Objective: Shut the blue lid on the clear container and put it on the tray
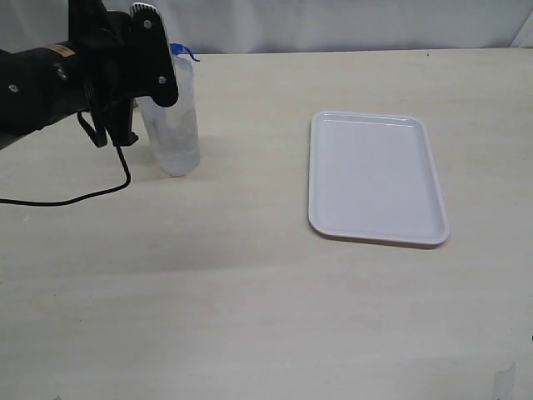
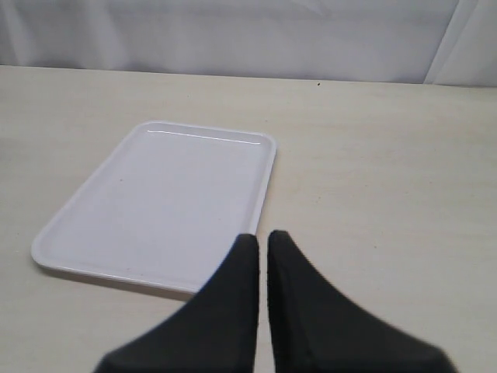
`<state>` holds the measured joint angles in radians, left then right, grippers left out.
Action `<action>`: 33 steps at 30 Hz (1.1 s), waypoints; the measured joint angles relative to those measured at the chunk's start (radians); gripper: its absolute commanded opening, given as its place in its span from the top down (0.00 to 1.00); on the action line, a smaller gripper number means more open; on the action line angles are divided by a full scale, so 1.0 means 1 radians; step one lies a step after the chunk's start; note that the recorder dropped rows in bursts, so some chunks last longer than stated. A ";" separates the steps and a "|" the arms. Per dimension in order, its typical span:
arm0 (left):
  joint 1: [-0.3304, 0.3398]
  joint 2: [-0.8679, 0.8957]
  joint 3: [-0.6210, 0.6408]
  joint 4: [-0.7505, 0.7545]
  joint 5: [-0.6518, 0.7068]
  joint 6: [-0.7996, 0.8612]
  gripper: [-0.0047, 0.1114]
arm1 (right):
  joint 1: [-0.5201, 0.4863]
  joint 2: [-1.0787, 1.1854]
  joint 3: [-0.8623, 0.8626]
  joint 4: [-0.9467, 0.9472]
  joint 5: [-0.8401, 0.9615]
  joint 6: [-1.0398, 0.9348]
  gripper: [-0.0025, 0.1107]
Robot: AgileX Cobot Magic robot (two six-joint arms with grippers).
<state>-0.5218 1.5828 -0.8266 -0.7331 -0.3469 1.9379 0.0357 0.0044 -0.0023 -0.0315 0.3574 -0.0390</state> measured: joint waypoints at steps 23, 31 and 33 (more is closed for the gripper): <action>0.000 0.000 0.000 -0.031 0.127 0.016 0.96 | 0.000 0.000 0.000 0.000 0.000 0.000 0.94; 0.000 0.000 0.000 -0.058 0.127 0.024 0.96 | 0.000 0.000 0.000 0.000 0.000 0.000 0.94; 0.000 0.000 0.000 -0.060 0.127 0.026 0.96 | 0.000 0.000 0.000 0.000 0.000 0.000 0.94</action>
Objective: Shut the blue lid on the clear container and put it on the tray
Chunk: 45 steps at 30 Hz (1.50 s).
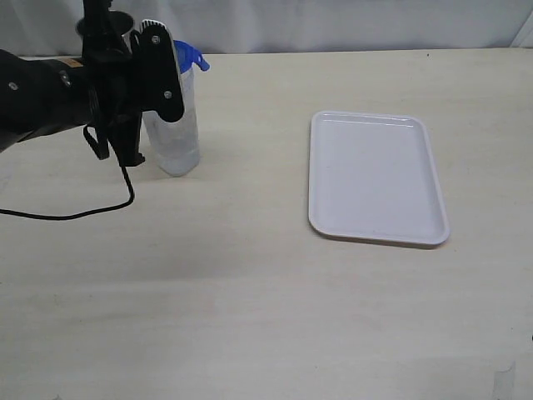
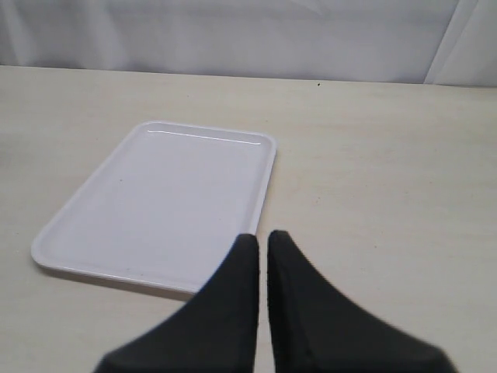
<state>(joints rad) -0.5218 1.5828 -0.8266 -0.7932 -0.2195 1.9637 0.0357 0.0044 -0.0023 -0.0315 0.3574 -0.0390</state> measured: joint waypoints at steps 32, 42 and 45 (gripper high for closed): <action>0.000 -0.011 0.033 -0.047 -0.019 0.146 0.96 | 0.000 0.000 0.000 0.000 0.000 0.000 0.94; 0.000 -0.011 0.033 -0.047 -0.019 0.146 0.96 | 0.000 0.000 0.000 0.000 0.000 0.000 0.94; 0.000 -0.011 0.033 -0.047 -0.019 0.146 0.96 | 0.000 0.000 0.000 0.000 0.000 0.000 0.94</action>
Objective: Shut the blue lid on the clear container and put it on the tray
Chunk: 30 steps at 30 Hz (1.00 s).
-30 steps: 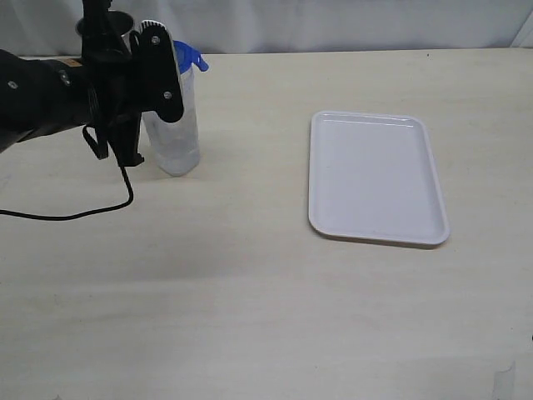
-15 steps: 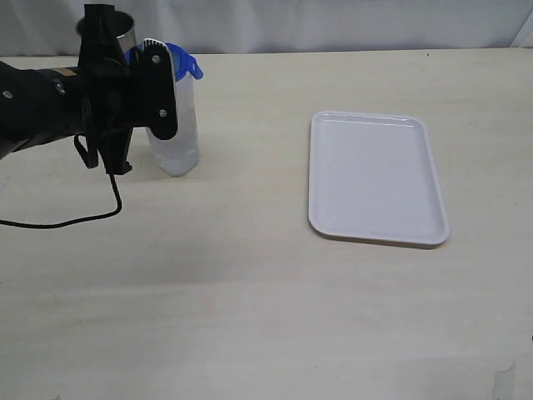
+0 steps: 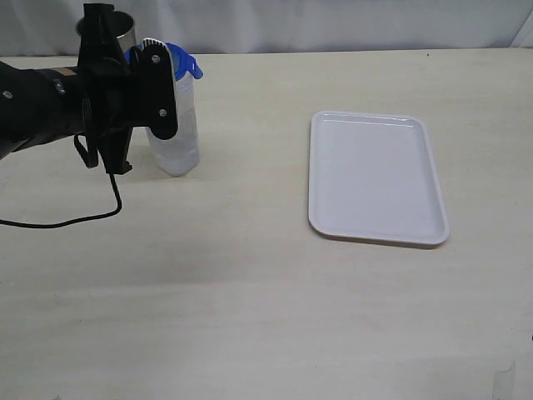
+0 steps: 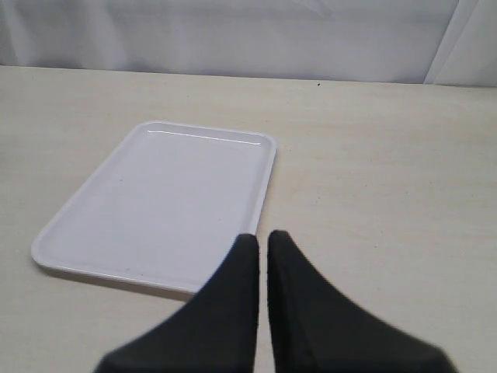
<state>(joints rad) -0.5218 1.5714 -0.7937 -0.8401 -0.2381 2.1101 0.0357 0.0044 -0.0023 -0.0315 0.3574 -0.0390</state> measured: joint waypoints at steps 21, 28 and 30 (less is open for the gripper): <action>0.000 0.000 0.000 -0.002 0.024 0.000 0.65 | 0.000 0.000 0.000 0.000 0.000 0.000 0.94; 0.000 0.000 0.000 -0.022 0.024 0.000 0.62 | 0.000 0.000 0.000 0.000 0.000 0.000 0.94; 0.000 0.000 0.000 -0.034 0.026 0.000 0.52 | 0.000 0.000 0.000 0.000 0.000 0.000 0.94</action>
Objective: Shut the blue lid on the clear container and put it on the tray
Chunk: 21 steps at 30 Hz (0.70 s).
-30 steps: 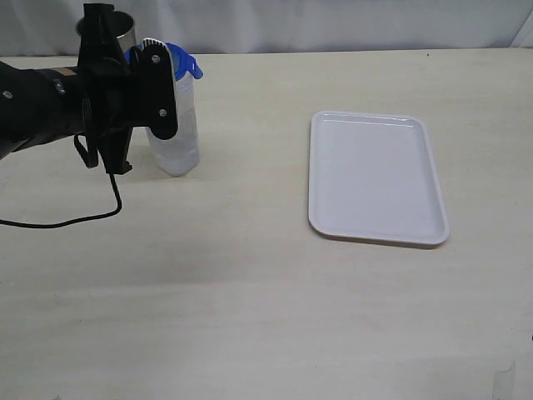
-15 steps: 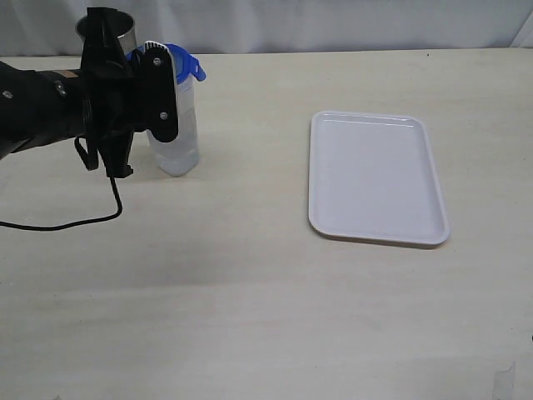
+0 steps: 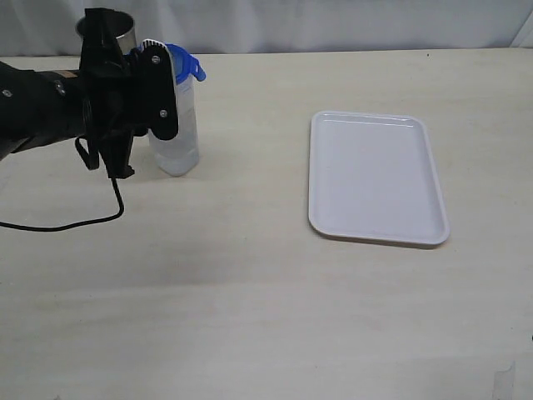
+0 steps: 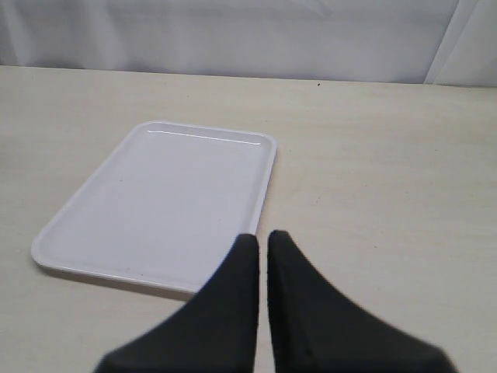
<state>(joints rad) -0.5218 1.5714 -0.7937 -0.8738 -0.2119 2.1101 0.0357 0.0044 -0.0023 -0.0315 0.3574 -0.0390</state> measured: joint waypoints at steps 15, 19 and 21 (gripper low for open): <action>0.000 0.000 0.000 -0.199 -0.067 0.000 0.32 | 0.000 0.000 0.000 0.000 0.000 0.000 0.94; 0.000 0.000 0.000 -0.267 -0.077 0.000 0.32 | 0.000 0.000 0.000 0.000 0.000 0.000 0.94; 0.000 0.000 0.000 -0.302 -0.089 0.000 0.32 | 0.000 0.000 0.000 0.000 0.000 0.000 0.94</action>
<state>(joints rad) -0.5218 1.5714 -0.7937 -1.1759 -0.3011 2.1101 0.0357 0.0044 -0.0023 -0.0315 0.3574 -0.0390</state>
